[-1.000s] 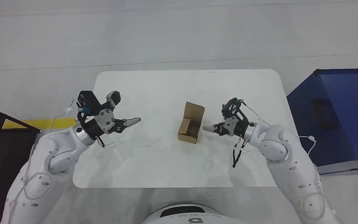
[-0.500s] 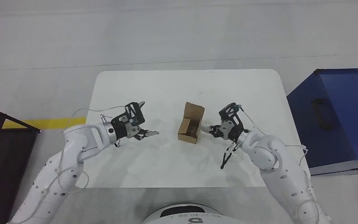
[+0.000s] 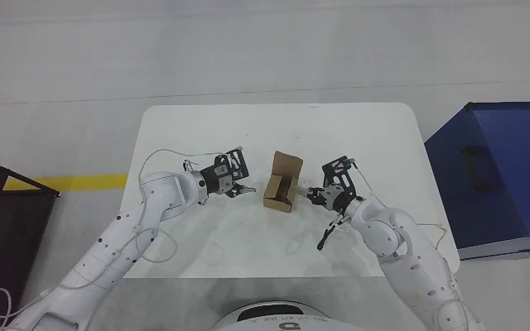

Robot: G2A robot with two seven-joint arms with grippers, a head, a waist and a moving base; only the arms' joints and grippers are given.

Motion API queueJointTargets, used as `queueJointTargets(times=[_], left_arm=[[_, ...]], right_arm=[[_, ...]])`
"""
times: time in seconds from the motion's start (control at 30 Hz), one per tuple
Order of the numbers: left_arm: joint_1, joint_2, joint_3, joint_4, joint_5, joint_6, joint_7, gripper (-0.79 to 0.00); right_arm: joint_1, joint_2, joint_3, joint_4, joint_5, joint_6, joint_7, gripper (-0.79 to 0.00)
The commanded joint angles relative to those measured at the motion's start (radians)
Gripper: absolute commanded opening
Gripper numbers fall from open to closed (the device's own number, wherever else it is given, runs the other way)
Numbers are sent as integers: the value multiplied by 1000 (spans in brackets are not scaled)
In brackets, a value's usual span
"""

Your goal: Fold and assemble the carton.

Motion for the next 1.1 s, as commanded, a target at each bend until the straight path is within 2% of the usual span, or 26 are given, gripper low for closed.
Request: queueJointTargets(times=[0.0, 0.1, 0.13, 0.2, 0.3, 0.5, 0.53, 0.73, 0.9, 0.93, 1.0, 1.07], left_arm=[[-12, -9, 27, 20, -8, -10, -3, 0], [-23, -22, 63, 43, -19, -19, -2, 0], [-25, -26, 72, 49, -21, -21, -1, 0], [-29, -31, 84, 60, -25, -23, 1, 0], [-34, -37, 88, 74, -38, -24, 8, 0], [-34, -40, 74, 83, -64, -42, 33, 0], [-32, -40, 69, 82, -70, -44, 38, 0], [-9, -30, 16, 76, -101, -55, 63, 0], [31, -15, -54, 64, -146, -62, 66, 0], [41, -11, -71, 59, -160, -63, 62, 0], [67, -3, -110, 47, -212, -66, 52, 0], [93, 6, -156, 17, -261, -68, 27, 0]], right_arm=[[5, -1, -4, 1, 4, 8, 10, -117], [16, -2, -14, 8, 10, 23, 31, -148], [21, -3, -20, 11, 10, 26, 42, -185], [33, -5, -35, 16, 8, 38, 67, -425], [54, -9, -61, 23, 22, 46, 95, -603], [85, -15, -89, 32, 29, 68, 106, -736], [86, -15, -90, 27, 23, 71, 106, -785], [75, -9, -85, -29, -83, 105, 114, -785], [86, -9, -111, -61, -182, 158, 178, -785], [96, -11, -121, -59, -184, 163, 196, -646], [112, -15, -132, -52, -169, 166, 204, 0], [119, -17, -133, -47, -141, 158, 184, 0]])
